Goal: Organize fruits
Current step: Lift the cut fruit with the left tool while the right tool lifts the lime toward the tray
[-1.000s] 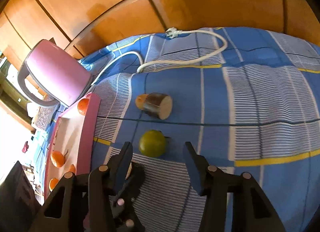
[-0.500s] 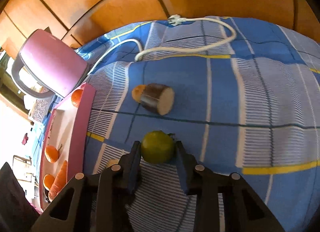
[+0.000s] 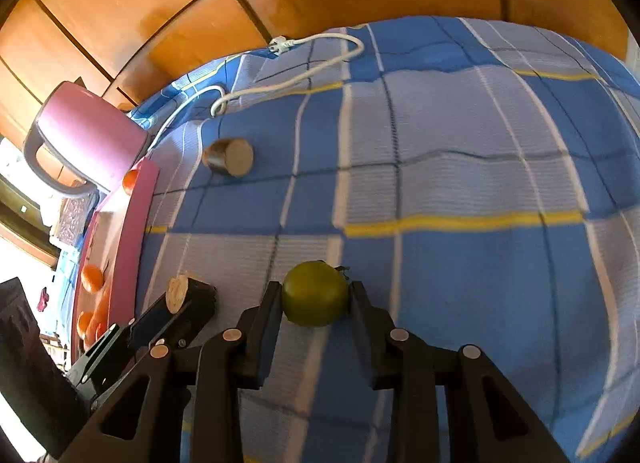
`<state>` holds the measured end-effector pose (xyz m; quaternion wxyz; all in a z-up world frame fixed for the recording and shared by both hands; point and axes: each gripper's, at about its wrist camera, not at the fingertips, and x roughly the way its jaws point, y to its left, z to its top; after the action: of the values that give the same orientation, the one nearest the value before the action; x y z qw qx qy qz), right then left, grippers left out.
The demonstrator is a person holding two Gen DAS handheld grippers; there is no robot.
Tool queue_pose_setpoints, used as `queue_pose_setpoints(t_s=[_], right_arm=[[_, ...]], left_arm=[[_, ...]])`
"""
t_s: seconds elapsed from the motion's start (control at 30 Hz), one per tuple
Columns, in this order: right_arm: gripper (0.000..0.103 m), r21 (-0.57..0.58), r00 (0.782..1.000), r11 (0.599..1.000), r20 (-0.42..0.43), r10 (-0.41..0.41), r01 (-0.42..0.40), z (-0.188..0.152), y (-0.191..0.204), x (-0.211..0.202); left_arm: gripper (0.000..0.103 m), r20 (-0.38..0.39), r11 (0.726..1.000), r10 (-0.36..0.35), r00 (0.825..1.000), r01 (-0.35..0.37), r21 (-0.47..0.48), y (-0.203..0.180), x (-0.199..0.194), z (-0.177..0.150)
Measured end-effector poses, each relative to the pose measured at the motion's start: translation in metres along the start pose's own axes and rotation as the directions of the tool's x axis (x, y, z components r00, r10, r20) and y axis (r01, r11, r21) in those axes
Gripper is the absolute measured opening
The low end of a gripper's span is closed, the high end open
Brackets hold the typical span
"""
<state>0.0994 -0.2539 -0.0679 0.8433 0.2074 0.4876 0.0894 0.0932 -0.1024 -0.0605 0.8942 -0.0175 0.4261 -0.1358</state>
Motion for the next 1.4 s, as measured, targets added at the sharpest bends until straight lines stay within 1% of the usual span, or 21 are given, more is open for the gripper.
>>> queue_pose_setpoints(t_s=[0.1, 0.2, 0.27, 0.43, 0.53, 0.67, 0.73, 0.87, 0.97, 1.1, 1.2, 1.27, 1.3, 1.4], right_arm=[[0.034, 0.010, 1.000, 1.000, -0.012, 0.013, -0.013, -0.014, -0.007, -0.010], [0.034, 0.004, 1.000, 1.000, -0.022, 0.017, -0.017, -0.030, -0.011, -0.021], [0.034, 0.004, 1.000, 1.000, -0.024, 0.019, -0.019, -0.038, -0.011, -0.025], [0.034, 0.003, 1.000, 1.000, -0.019, 0.020, -0.020, -0.048, -0.012, -0.030], [0.034, -0.007, 1.000, 1.000, -0.006, 0.009, -0.009, -0.049, -0.010, -0.030], [0.041, -0.051, 0.999, 0.998, 0.029, -0.027, 0.029, -0.051, -0.003, -0.029], [0.042, -0.067, 0.998, 0.997, 0.049, -0.046, 0.049, -0.052, -0.001, -0.028], [0.047, -0.070, 0.995, 0.996, 0.090, -0.045, 0.051, -0.052, -0.001, -0.025], [0.047, -0.061, 0.992, 0.997, 0.118, -0.041, 0.049, -0.054, -0.003, -0.025], [0.047, -0.073, 0.989, 0.995, 0.138, -0.056, 0.066, -0.057, 0.000, -0.024], [0.047, -0.067, 0.989, 0.996, 0.137, -0.053, 0.063, -0.058, -0.001, -0.025], [0.041, -0.066, 0.989, 0.995, 0.137, -0.063, 0.073, -0.059, -0.001, -0.026], [0.034, -0.066, 0.988, 0.994, 0.137, -0.078, 0.088, -0.059, -0.001, -0.026], [0.033, -0.075, 0.987, 0.992, 0.136, -0.091, 0.102, -0.059, -0.002, -0.027]], left_arm=[[0.032, -0.007, 0.999, -0.022, 1.000, 0.023, 0.037, -0.012, -0.009, -0.014], [0.033, -0.017, 0.998, -0.048, 0.999, 0.049, 0.045, -0.017, -0.016, -0.022], [0.033, -0.016, 0.997, -0.050, 0.999, 0.051, 0.058, -0.020, -0.019, -0.027], [0.033, -0.016, 0.996, -0.086, 0.996, 0.087, 0.019, -0.013, -0.021, -0.030], [0.034, -0.013, 0.997, -0.076, 0.997, 0.077, 0.032, -0.016, -0.020, -0.031], [0.034, -0.013, 0.997, -0.065, 0.998, 0.066, 0.047, -0.017, -0.019, -0.032], [0.034, -0.013, 0.997, -0.063, 0.998, 0.064, 0.046, -0.017, -0.019, -0.032], [0.034, -0.013, 0.997, -0.059, 0.998, 0.059, 0.048, -0.017, -0.018, -0.032], [0.034, -0.015, 0.997, -0.062, 0.998, 0.063, 0.050, -0.016, -0.018, -0.032], [0.034, -0.012, 0.995, -0.048, 0.999, 0.048, 0.082, -0.019, -0.018, -0.033], [0.034, -0.013, 0.996, -0.051, 0.999, 0.052, 0.077, -0.018, -0.018, -0.033], [0.034, -0.012, 0.996, -0.051, 0.999, 0.051, 0.079, -0.018, -0.018, -0.033], [0.034, -0.011, 0.996, -0.050, 0.999, 0.051, 0.080, -0.018, -0.018, -0.033], [0.033, -0.010, 0.995, -0.050, 0.999, 0.050, 0.081, -0.019, -0.019, -0.033]])
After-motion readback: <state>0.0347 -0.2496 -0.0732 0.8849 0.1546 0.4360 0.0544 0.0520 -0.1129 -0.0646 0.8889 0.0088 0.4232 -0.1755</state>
